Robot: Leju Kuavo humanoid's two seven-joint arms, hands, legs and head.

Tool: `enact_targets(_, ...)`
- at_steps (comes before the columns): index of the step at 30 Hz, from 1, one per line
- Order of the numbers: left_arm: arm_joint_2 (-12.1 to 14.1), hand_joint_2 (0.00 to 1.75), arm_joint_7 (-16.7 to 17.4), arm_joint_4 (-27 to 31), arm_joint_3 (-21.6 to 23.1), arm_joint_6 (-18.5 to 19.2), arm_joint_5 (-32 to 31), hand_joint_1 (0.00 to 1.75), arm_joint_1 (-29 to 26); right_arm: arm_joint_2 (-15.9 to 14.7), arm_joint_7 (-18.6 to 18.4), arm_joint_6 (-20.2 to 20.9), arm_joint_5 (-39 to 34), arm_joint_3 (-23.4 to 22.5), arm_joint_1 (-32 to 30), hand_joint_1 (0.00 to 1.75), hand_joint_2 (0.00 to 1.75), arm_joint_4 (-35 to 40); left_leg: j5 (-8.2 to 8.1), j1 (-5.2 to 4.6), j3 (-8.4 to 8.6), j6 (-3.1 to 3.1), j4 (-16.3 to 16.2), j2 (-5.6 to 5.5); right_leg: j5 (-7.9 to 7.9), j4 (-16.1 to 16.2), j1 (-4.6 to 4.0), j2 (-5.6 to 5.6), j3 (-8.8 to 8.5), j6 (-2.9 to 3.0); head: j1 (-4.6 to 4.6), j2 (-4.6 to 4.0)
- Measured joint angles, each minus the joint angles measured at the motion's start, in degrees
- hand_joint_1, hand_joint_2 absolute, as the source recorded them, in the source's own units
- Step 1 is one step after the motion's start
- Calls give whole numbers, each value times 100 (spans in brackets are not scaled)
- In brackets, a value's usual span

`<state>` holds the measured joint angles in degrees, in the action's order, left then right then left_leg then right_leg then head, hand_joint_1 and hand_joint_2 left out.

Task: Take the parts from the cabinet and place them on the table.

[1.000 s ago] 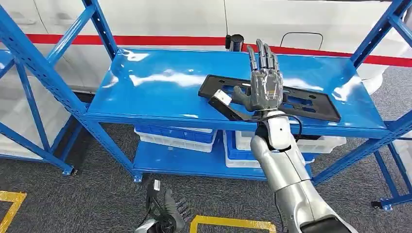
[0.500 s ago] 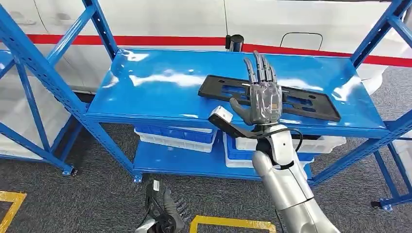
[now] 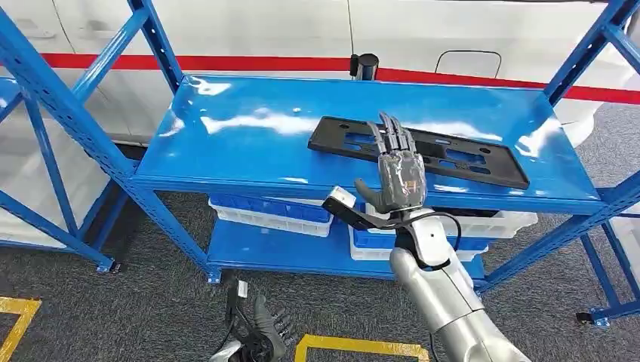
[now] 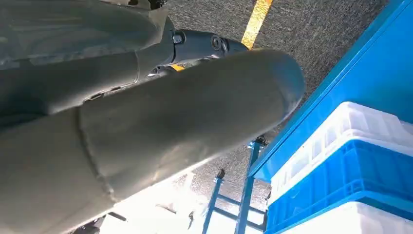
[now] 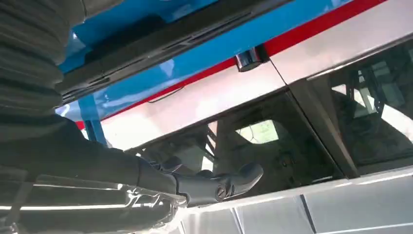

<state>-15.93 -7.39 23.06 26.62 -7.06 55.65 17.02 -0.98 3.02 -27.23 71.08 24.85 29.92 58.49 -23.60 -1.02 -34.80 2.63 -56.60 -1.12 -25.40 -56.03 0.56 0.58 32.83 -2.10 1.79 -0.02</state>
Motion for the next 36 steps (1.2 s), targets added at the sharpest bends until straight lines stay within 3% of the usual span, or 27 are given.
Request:
enact_targets(12,0,0,28,2,44,4,17,0,-17,-11,-319,-324,77,70,417,0,175,-1137,0,-1,0,0,0,0,0,-1,0,0,-3,0,0,0)
enact_targets(23,-2,0,120,2,171,31,61,0,-9,210,-761,-262,374,118,1255,0,175,-2315,1,-1,0,0,0,0,0,-2,0,1,-3,0,2,0)
enact_targets(31,-2,0,153,2,188,35,77,0,-3,310,-813,-262,405,125,1412,0,175,-2629,0,-1,0,0,0,0,0,-1,0,0,-3,0,2,0)
enact_targets(36,-28,0,118,2,256,26,87,0,2,321,-1113,-155,588,125,1481,0,175,-2822,1,-2,0,0,-1,0,0,-1,0,0,-3,0,2,0)
